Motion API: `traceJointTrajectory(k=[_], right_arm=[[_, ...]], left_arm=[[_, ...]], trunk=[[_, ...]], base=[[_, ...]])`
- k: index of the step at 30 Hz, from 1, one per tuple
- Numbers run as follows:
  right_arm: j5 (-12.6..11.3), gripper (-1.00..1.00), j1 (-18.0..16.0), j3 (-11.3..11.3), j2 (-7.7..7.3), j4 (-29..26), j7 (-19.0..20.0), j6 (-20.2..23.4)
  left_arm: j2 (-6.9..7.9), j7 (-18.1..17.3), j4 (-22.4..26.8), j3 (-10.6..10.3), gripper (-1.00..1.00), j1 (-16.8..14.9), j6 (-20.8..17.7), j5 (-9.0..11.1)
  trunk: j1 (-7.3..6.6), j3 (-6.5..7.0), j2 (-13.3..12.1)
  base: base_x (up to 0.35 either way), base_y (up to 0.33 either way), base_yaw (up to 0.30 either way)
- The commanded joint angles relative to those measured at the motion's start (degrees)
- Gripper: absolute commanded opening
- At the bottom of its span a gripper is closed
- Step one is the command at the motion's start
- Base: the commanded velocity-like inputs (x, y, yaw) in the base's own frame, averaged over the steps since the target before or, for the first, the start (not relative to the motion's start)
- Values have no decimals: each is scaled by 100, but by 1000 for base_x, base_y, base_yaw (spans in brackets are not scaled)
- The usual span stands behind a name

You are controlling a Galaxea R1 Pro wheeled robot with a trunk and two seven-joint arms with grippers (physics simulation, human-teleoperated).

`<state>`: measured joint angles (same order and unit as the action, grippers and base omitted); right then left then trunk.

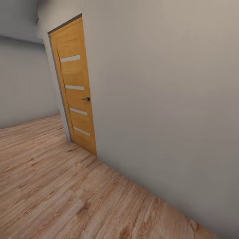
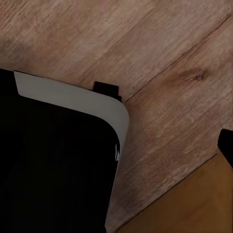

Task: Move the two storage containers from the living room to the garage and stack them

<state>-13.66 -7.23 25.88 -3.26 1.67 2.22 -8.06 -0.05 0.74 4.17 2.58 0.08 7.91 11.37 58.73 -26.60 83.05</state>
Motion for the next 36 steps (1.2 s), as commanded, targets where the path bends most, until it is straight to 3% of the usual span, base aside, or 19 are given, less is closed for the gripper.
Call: traceJointTrajectory(k=[1, 29, 36], right_arm=[[-63, 100, -7, 40, 1, 18, 19, -36], [-64, 100, -7, 53, -7, 18, 16, 6], [-49, 100, -7, 82, -8, 18, 23, -11]], left_arm=[[-3, 5, 5, 23, 100, 1, 9, 6], [-3, 14, 5, 43, 100, 1, 9, 15], [1, 8, -6, 21, 100, 1, -16, 22]], trunk=[[0, -5, 3], [0, -5, 3], [0, -5, 3]], base=[[0, 0, 300], [0, 0, 300], [211, -34, 82]])
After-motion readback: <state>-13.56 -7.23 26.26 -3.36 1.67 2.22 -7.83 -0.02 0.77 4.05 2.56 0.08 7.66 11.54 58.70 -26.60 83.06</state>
